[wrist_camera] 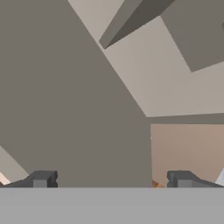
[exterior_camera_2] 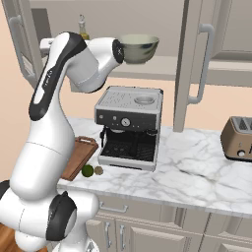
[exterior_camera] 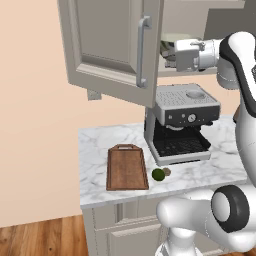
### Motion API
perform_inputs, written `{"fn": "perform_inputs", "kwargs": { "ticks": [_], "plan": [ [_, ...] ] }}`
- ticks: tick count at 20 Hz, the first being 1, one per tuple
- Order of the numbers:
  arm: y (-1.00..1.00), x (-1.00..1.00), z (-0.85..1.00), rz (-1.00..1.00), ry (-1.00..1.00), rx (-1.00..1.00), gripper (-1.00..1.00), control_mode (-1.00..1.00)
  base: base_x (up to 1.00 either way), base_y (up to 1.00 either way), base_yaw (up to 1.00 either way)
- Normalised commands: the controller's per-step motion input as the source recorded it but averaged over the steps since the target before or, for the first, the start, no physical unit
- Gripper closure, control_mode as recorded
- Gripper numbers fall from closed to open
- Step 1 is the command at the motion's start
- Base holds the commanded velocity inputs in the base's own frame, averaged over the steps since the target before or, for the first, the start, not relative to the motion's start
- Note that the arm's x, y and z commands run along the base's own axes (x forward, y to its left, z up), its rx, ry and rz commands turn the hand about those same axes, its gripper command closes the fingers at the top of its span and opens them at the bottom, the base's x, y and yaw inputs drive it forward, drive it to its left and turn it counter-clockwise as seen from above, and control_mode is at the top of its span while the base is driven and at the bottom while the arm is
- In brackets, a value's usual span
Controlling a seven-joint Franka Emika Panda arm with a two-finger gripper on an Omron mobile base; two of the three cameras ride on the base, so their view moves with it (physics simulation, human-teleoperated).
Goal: Open the cabinet. Place the bowl and condiment on the counter. Then place the lime and garlic on the cutting board.
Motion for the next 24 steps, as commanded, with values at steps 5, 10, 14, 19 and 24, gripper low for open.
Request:
{"fn": "perform_inputs", "kwargs": {
  "ticks": [5, 10, 14, 19, 24],
  "plan": [
    [0.38, 0.00, 0.00, 0.00, 0.02, 0.00, -1.00, -1.00, 0.00, 0.00, 0.00],
    [0.30, 0.00, 0.00, 0.00, 0.04, 0.00, -1.00, -1.00, 0.00, 0.00, 0.00],
    [0.21, -0.20, 0.00, 0.04, 0.00, 0.00, -1.00, -1.00, 0.00, 0.00, 0.00],
    [0.28, -0.44, 0.00, 0.06, 0.00, 0.00, -1.00, -1.00, 0.00, 0.00, 0.00],
    [0.43, -0.31, 0.00, 0.05, 0.00, 0.00, -1.00, -1.00, 0.00, 0.00, 0.00]
  ]
}}
